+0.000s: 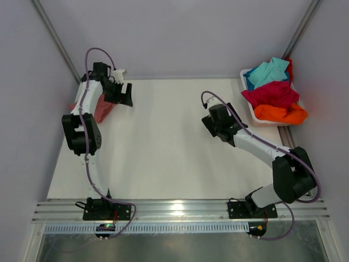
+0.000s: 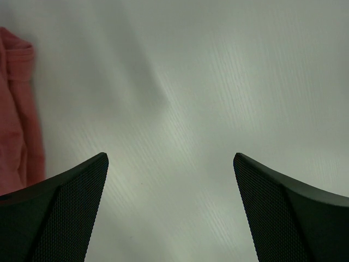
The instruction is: Fold and stack the t-shirts
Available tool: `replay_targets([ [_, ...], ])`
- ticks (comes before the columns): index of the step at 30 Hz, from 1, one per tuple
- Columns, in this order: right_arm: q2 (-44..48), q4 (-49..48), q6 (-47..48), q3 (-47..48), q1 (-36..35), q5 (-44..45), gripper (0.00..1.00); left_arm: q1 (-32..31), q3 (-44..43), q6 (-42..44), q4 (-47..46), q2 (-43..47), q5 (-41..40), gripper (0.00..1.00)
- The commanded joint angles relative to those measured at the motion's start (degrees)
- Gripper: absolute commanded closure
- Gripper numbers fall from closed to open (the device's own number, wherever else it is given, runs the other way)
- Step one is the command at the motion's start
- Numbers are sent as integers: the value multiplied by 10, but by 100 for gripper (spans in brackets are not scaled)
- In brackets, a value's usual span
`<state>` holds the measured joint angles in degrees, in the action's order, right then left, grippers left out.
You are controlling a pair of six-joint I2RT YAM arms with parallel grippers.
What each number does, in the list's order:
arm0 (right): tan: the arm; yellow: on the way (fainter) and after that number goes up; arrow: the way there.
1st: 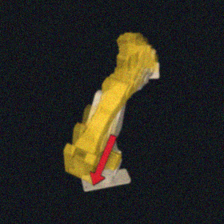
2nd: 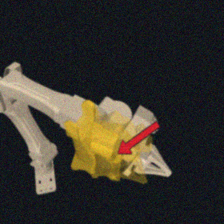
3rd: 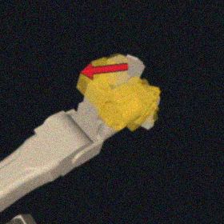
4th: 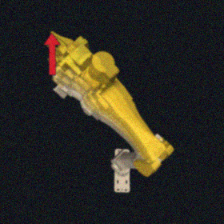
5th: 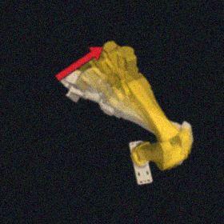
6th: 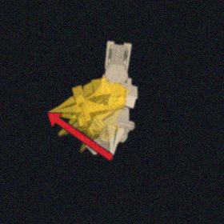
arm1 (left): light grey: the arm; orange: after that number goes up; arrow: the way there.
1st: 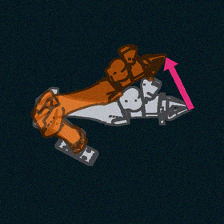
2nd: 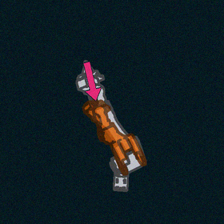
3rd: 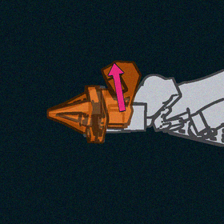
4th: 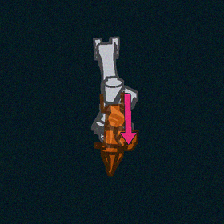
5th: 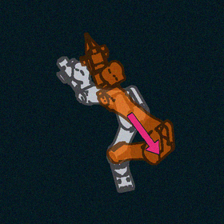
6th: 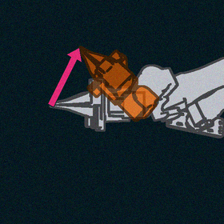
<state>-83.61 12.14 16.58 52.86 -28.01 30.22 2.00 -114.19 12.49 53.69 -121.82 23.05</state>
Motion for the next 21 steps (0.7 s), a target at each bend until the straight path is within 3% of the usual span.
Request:
replay_targets([
  [1, 15, -10, -6, 20, 0, -5, 1, 0, -19, 19, 12, 4, 81, 1],
  [21, 10, -15, -1, 16, -1, -5, 1, 0, -39, 29, -12, -83, 60, 1],
])
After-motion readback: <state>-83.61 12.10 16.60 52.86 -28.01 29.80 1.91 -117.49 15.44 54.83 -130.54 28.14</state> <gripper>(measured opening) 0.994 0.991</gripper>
